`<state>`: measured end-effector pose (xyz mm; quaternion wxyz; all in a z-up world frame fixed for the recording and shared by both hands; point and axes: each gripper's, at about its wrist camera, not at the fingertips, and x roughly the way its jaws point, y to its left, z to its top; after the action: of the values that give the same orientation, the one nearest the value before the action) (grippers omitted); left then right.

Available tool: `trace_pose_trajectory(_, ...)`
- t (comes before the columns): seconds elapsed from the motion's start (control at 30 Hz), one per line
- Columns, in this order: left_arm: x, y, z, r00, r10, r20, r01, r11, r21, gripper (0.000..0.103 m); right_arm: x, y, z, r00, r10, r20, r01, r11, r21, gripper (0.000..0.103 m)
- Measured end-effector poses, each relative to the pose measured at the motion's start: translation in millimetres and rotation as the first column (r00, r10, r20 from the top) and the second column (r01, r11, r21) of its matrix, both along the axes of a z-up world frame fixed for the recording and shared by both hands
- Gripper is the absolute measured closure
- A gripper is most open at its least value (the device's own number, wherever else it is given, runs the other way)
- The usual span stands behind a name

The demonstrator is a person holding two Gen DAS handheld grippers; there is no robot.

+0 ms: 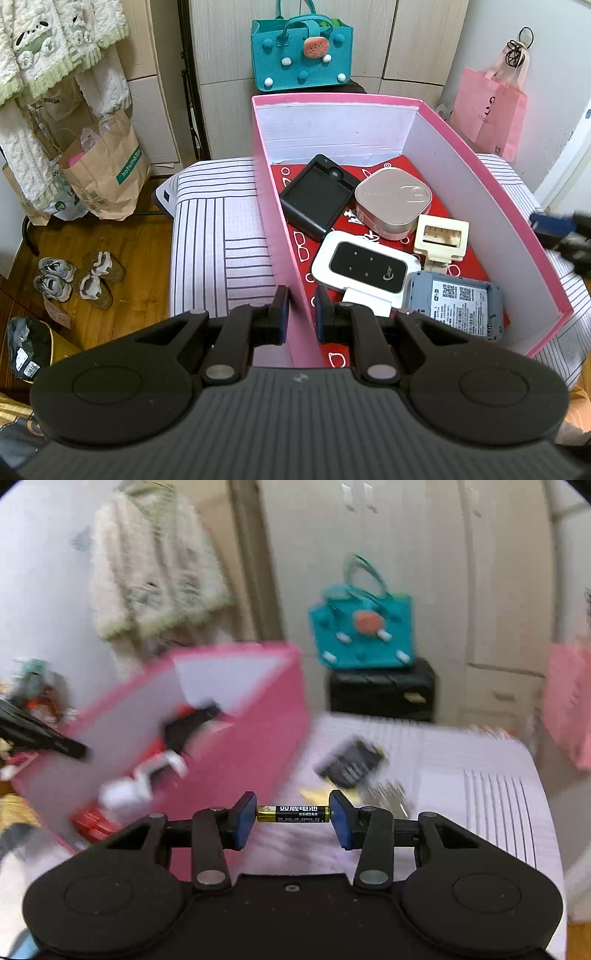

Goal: Organize rigid objects
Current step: 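Drop the AA battery into the pink box beside the grey router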

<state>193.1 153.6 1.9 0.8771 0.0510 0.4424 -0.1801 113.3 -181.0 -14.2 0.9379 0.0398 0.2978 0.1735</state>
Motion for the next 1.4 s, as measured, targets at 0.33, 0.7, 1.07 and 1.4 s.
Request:
trace_pose_trajectory(0.33,0.7,0.8,0.4,1.0,0.003,-0.006,-0.003,1.0,-0.004,0.09,46.9,80.3,35.1,0.886,0.437,-0.156,-0.44,0.898,0.016,0.055)
trace_pose_trajectory(0.7,-1.0,1.7,2.3,1.0,0.001,-0.013,-0.001,1.0,0.002,0.09,116.0,143.3,-0.3,0.747,0.479,-0.46,-0.548,0.837,-0.018,0.055)
trace_pose_trajectory(1.07,-0.6,0.4,3.1,1.0,-0.001,-0.016,0.001,1.0,0.004,0.09,122.3,159.9,-27.9,0.627,0.448,-0.637,-0.55,0.834,0.045,0.055)
trace_pose_trajectory(1.4,-0.2,0.2,2.9,1.0,-0.001,-0.015,0.001,1.0,0.006,0.09,103.3,138.2,1.5,0.682,0.502,-0.532,-0.532,0.839,0.11,0.044)
